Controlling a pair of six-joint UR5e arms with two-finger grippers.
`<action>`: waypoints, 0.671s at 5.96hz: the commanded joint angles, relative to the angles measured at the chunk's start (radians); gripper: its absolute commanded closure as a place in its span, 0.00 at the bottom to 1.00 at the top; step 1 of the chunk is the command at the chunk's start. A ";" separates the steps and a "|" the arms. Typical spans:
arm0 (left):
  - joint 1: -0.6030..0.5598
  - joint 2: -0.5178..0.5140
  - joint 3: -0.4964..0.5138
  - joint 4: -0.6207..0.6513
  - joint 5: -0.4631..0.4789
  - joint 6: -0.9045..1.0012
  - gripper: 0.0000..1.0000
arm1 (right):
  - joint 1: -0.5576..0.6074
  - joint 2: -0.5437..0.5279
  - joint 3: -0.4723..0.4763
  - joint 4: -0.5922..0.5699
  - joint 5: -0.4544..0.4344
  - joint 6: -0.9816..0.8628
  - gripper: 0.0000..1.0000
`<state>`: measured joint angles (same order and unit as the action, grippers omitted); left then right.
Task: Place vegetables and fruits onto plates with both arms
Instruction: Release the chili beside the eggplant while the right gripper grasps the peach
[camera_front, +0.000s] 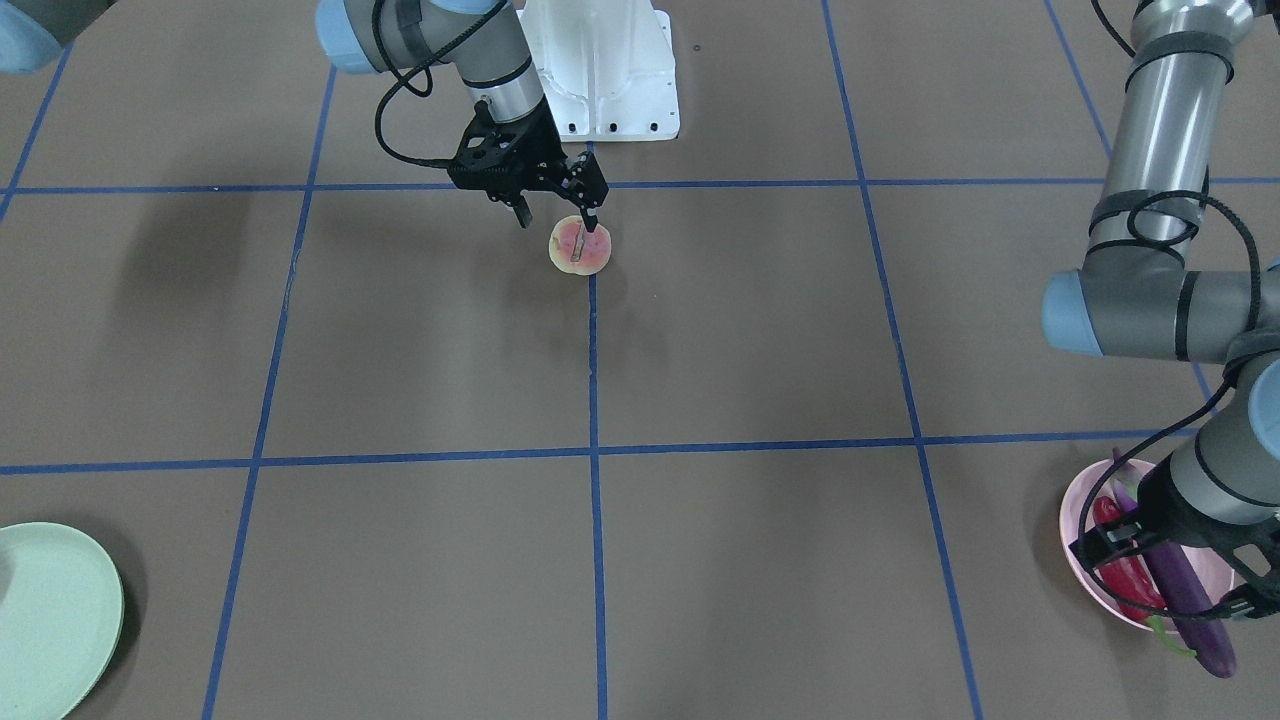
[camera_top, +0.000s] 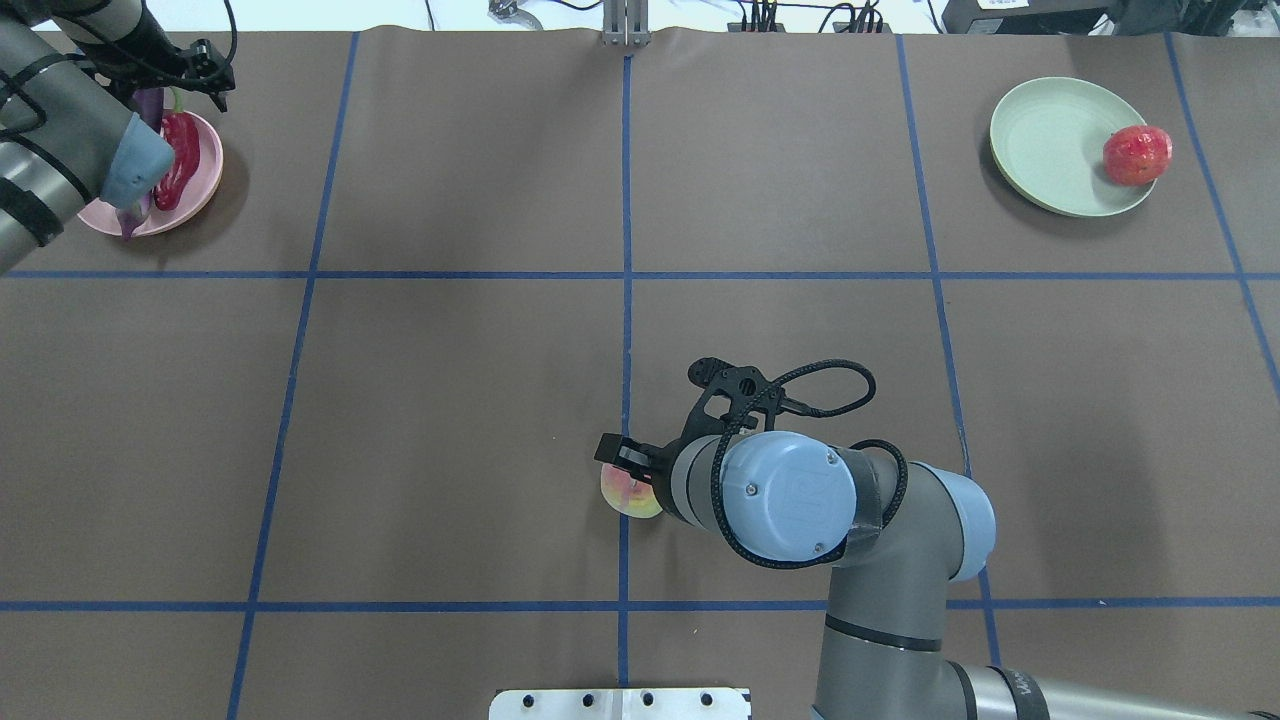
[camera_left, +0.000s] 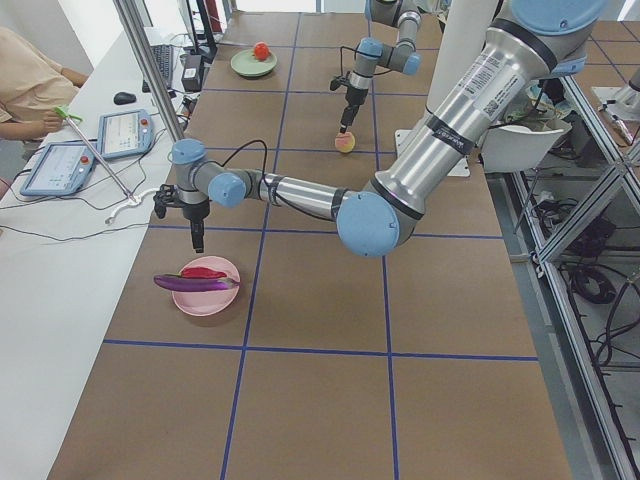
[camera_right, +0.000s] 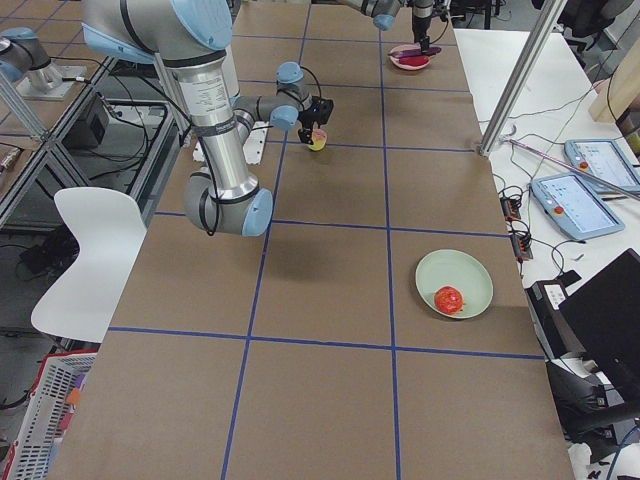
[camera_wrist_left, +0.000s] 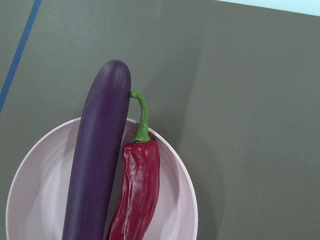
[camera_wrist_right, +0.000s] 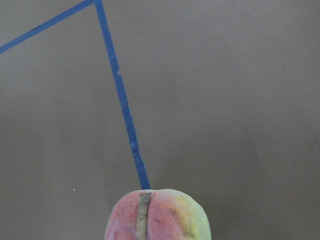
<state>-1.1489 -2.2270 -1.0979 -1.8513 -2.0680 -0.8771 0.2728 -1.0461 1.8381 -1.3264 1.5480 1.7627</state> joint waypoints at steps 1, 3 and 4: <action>0.000 0.015 -0.077 0.029 -0.049 -0.029 0.00 | -0.004 0.033 -0.046 0.003 -0.006 0.026 0.00; 0.001 0.203 -0.389 0.124 -0.069 -0.023 0.00 | -0.004 0.035 -0.060 -0.004 -0.005 0.024 0.00; -0.002 0.274 -0.489 0.127 -0.101 -0.016 0.00 | -0.004 0.040 -0.071 -0.008 -0.005 0.024 0.00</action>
<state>-1.1484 -2.0303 -1.4754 -1.7342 -2.1438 -0.8987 0.2685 -1.0091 1.7762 -1.3300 1.5428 1.7872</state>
